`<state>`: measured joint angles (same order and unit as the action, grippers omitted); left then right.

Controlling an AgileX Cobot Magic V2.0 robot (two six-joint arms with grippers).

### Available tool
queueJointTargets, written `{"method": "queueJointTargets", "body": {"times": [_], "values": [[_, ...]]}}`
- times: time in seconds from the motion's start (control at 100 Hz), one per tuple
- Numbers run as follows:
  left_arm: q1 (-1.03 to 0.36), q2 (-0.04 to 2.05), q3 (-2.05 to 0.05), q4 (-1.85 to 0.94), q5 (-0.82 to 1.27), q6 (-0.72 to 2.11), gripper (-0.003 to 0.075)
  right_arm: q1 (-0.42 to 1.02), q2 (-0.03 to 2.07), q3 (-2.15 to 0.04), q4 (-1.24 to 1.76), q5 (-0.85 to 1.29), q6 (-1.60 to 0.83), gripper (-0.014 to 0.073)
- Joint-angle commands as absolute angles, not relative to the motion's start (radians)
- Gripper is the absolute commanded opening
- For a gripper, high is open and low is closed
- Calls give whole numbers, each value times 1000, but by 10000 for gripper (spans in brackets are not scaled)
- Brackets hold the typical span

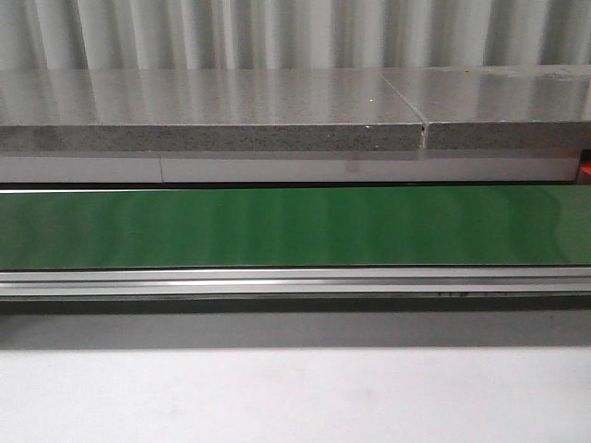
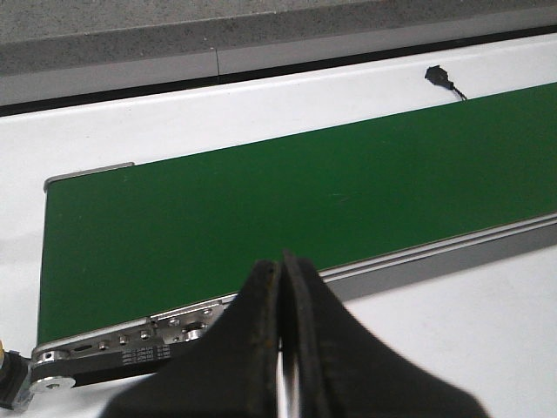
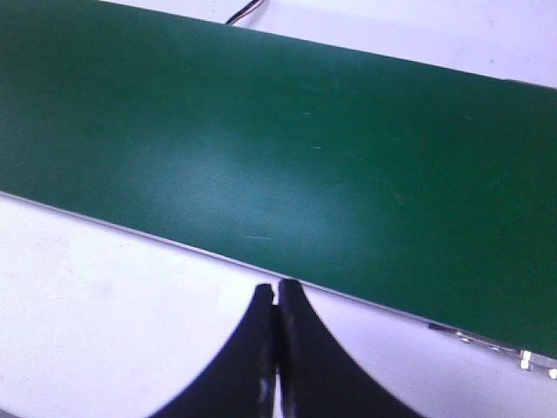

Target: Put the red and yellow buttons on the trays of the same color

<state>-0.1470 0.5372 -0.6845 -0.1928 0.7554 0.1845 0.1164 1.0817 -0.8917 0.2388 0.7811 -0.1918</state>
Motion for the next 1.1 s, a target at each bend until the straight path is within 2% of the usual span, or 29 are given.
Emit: {"method": "queueJointTargets", "body": {"times": [0.0,0.41,0.79,1.09], "values": [[-156,539,-710,-208,690,187,-20,119,1034,-904,281,714,-238,-67],[-156,539,-710,-208,690,187,-20,119,682,-687,275,587,-273,-67],[-156,539,-710,-208,688,187,-20,119,315,-506,275,609,-273,-67],[-156,542,-706,-213,620,187,-20,119,268,-490,275,654,-273,-67]]}}
